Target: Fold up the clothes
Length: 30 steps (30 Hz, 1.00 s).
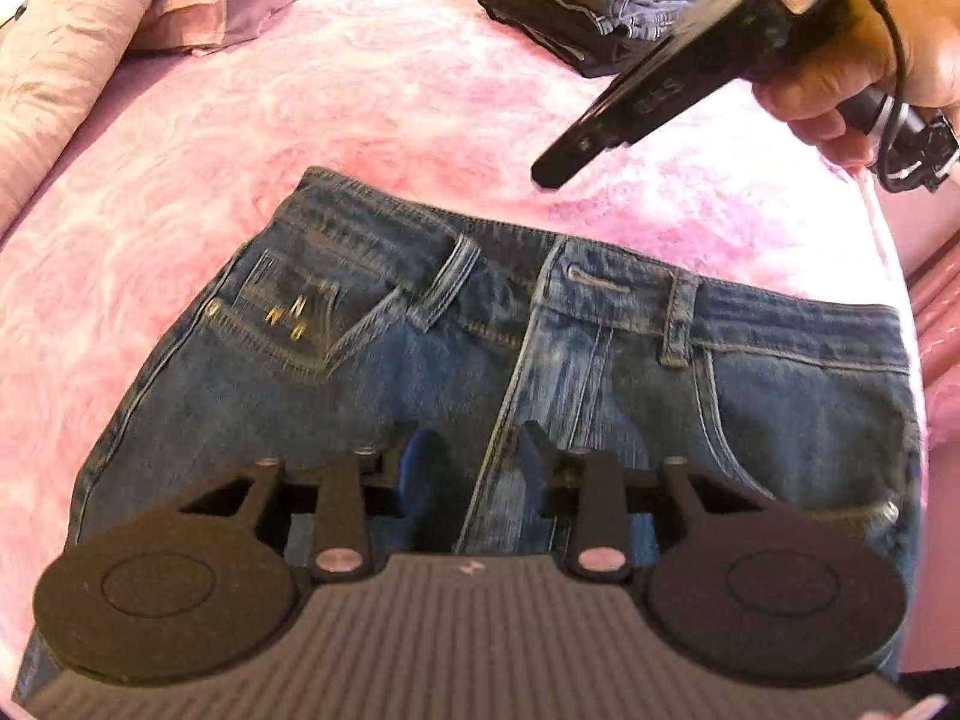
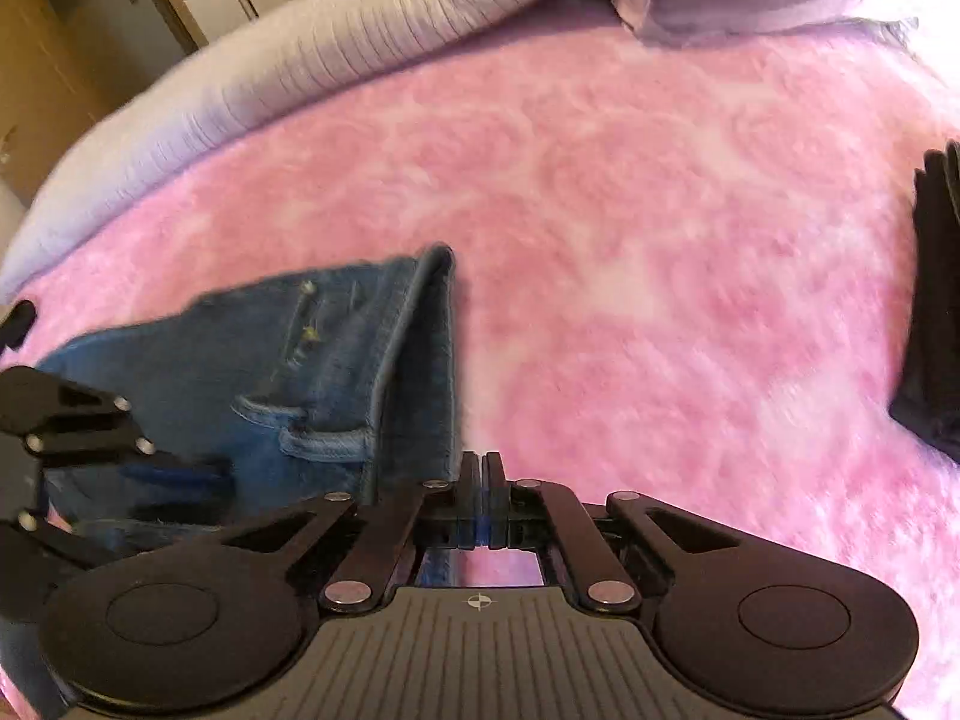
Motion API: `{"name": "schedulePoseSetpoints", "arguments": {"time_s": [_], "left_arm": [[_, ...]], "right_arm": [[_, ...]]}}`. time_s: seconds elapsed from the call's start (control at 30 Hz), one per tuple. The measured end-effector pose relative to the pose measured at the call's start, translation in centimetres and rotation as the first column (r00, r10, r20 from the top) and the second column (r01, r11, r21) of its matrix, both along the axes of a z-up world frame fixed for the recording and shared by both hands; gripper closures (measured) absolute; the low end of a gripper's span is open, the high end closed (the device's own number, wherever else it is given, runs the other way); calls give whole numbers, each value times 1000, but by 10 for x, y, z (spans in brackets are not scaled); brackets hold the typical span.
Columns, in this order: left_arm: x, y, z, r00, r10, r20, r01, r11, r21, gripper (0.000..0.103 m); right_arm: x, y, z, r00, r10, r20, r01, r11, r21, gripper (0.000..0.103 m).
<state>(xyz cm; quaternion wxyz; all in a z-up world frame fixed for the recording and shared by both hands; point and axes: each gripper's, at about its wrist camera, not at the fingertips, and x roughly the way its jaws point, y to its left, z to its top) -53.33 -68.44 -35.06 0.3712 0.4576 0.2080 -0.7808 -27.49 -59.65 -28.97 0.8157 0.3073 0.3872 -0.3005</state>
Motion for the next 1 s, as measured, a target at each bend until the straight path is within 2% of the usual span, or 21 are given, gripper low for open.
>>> {"name": "schedulePoseSetpoints", "arguments": {"time_s": [0.07,0.13,0.17,0.2,0.3,0.4,0.57,0.73,0.8,0.9,1.0], "left_arm": [[17,17,6,1000,19,-15,-19,1000,-10,68],[35,34,13,998,47,-35,-48,999,-18,63],[46,43,17,997,73,-32,-74,997,-24,63],[60,54,23,994,106,-23,-107,994,-28,63],[107,86,34,979,203,5,-203,979,-29,63],[158,125,38,952,282,119,-280,959,-34,63],[234,176,36,874,373,310,-388,921,-13,63],[310,230,28,795,383,471,-412,910,-45,61],[343,251,23,767,375,521,-398,914,-72,57],[387,275,9,751,320,578,-327,940,-95,56],[426,290,-13,737,223,638,-212,973,-95,56]], "right_arm": [[-5,12,10,998,24,64,-23,1000,-12,99],[-8,22,12,993,25,117,-26,1000,6,83],[-7,27,11,991,28,130,-30,999,16,65],[-2,32,9,991,41,128,-44,999,20,56],[12,50,2,990,84,116,-88,996,27,55],[23,75,4,986,137,97,-138,990,-2,55],[47,113,14,982,149,114,-148,989,-14,55],[98,153,23,975,202,97,-203,979,2,55],[122,173,26,968,235,86,-235,972,-3,55],[159,203,27,969,241,56,-241,970,-15,55],[199,236,22,975,223,0,-223,975,-20,55]]}}
